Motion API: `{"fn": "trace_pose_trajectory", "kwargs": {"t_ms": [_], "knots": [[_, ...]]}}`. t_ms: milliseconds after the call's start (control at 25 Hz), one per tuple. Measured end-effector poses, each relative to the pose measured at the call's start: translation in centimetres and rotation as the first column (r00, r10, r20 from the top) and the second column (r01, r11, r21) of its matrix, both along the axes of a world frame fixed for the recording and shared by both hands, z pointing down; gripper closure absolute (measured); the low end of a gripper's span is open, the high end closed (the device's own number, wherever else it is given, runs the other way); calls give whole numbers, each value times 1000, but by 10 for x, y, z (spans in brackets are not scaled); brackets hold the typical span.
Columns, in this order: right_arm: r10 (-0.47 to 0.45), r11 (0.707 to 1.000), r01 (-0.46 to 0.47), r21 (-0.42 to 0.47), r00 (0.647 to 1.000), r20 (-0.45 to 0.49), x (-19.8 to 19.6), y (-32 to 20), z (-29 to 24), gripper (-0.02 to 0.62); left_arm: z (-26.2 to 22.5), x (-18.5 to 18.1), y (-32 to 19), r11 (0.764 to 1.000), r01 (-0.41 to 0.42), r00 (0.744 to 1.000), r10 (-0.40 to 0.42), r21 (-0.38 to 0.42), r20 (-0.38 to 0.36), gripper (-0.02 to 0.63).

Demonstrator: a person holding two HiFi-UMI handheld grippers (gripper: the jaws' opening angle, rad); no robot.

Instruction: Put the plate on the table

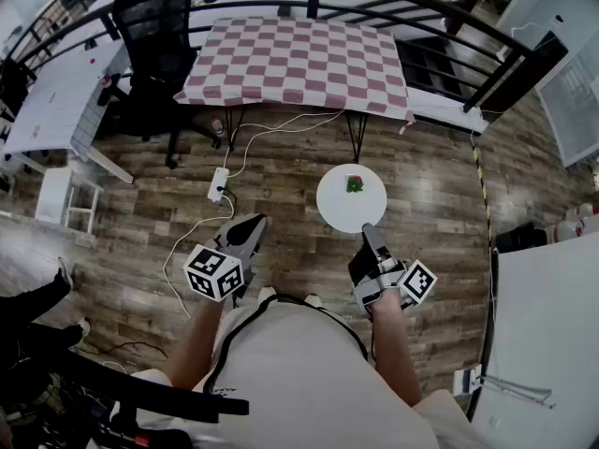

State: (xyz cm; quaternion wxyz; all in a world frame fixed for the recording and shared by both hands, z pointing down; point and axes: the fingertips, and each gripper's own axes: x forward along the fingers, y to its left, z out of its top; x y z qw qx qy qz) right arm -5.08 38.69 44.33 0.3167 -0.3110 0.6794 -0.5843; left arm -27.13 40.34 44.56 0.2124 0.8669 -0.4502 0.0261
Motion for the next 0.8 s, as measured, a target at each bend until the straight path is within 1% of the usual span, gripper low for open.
{"fn": "trace_pose_trajectory", "kwargs": {"t_ms": [160, 280, 440, 560, 800], "knots": [[6, 1000, -6, -10, 1000, 3, 4, 1, 3, 574, 5, 1, -1, 1000, 11, 1000, -11, -19, 2, 601], [3, 1000, -3, -5, 1000, 1, 7, 2, 2, 574, 4, 4, -1, 1000, 14, 1000, -14, -19, 5, 601], [-6, 1000, 5, 12, 1000, 28, 13, 4, -2, 569, 3, 12, 1, 1000, 10, 1000, -10, -17, 11, 600], [-5, 1000, 5, 12, 1000, 30, 19, 6, -2, 569, 3, 19, 4, 1000, 2, 1000, -2, -15, 13, 600], [26, 1000, -25, -16, 999, 42, 48, 15, 4, 569, 4, 43, 10, 1000, -22, 1000, 22, -19, 3, 598]]}}
